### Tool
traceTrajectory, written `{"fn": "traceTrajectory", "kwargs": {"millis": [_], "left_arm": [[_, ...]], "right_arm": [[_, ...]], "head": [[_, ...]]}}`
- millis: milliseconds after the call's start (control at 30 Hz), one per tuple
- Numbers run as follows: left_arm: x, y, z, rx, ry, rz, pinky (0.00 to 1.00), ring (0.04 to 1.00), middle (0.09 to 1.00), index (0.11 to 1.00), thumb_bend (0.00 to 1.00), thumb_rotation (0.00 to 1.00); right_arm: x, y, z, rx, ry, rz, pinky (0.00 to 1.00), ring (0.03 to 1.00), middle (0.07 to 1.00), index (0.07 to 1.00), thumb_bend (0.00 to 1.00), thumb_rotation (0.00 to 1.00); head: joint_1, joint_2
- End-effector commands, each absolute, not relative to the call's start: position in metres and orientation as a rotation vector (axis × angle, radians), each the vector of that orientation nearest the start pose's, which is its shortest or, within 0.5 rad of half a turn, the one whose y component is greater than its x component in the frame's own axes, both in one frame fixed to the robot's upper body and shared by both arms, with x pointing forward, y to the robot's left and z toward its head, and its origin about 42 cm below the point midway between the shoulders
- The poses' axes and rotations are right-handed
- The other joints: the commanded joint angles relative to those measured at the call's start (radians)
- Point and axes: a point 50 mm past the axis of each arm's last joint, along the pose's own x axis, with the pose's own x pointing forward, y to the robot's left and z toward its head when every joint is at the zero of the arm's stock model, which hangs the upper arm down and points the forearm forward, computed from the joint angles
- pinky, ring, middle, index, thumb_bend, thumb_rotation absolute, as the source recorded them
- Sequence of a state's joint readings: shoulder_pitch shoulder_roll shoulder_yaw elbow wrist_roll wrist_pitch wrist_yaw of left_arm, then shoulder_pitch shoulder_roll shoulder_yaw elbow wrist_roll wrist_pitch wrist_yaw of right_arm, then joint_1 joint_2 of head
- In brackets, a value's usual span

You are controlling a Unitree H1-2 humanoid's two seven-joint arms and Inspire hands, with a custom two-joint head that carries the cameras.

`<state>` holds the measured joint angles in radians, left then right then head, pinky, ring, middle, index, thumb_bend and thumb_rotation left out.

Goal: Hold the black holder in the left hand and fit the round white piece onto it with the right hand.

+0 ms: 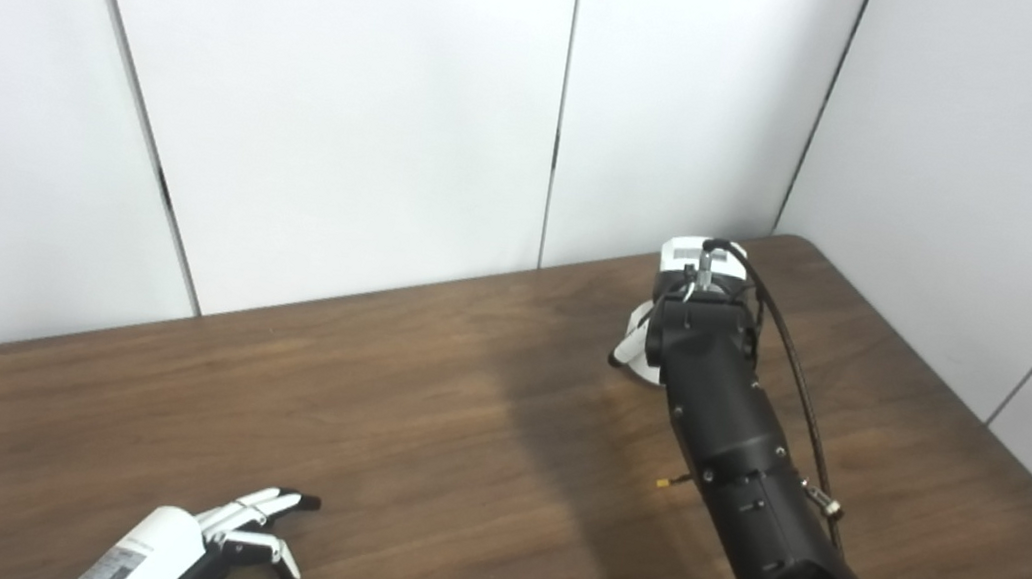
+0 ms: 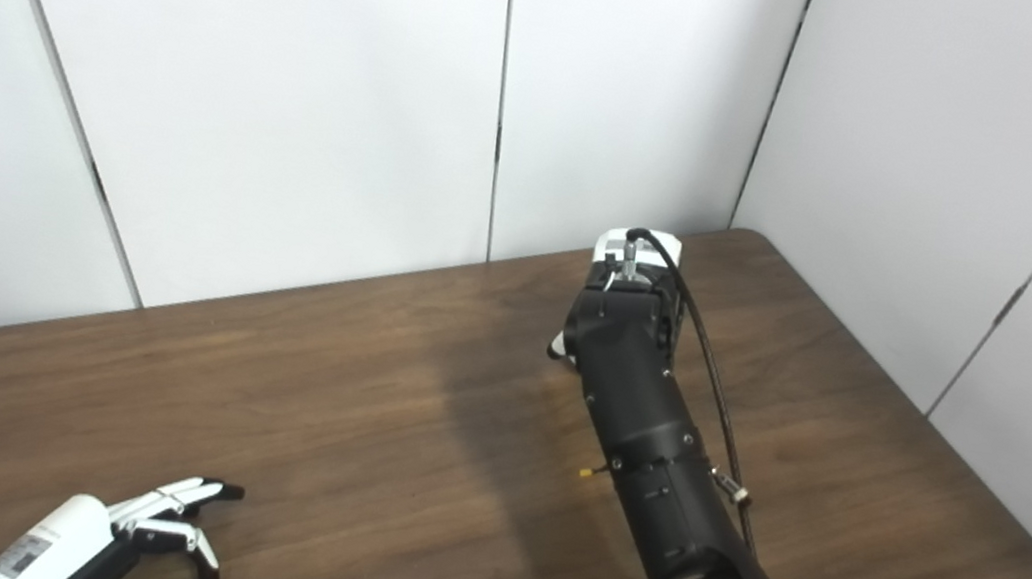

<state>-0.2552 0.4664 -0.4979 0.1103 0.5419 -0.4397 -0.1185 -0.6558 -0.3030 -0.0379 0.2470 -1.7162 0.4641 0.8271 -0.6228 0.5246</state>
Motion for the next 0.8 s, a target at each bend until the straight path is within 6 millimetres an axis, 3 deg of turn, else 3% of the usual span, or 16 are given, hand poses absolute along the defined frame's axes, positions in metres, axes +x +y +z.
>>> {"fn": "traceTrajectory", "kwargs": {"millis": [0, 233, 467, 667, 767], "left_arm": [[0.298, 0.226, 0.092, 1.077, -0.300, -0.921, 0.76, 0.923, 0.910, 0.489, 0.52, 0.05], [0.297, 0.224, 0.095, 1.075, -0.309, -0.919, 0.75, 0.914, 0.903, 0.489, 0.52, 0.05], [0.297, 0.222, 0.100, 1.071, -0.304, -0.919, 0.74, 0.907, 0.899, 0.489, 0.52, 0.05], [0.296, 0.223, 0.100, 1.066, -0.310, -0.920, 0.73, 0.899, 0.900, 0.489, 0.52, 0.05], [0.296, 0.223, 0.099, 1.064, -0.312, -0.919, 0.73, 0.898, 0.899, 0.489, 0.52, 0.05]], "right_arm": [[0.467, -0.313, 0.299, -1.645, 0.639, -0.285, 0.51, 0.637, 0.696, 0.716, 0.66, 0.70], [0.467, -0.315, 0.307, -1.638, 0.640, -0.284, 0.54, 0.673, 0.742, 0.721, 0.76, 0.89], [0.464, -0.315, 0.312, -1.640, 0.619, -0.278, 0.50, 0.647, 0.722, 0.693, 0.78, 0.85], [0.463, -0.315, 0.314, -1.653, 0.638, -0.257, 0.48, 0.629, 0.704, 0.687, 0.82, 0.90], [0.461, -0.317, 0.315, -1.658, 0.642, -0.252, 0.43, 0.611, 0.749, 0.868, 0.89, 0.91]], "head": [[0.000, 0.002], [0.004, 0.004], [0.012, 0.010], [0.016, 0.012], [0.016, 0.012]]}}
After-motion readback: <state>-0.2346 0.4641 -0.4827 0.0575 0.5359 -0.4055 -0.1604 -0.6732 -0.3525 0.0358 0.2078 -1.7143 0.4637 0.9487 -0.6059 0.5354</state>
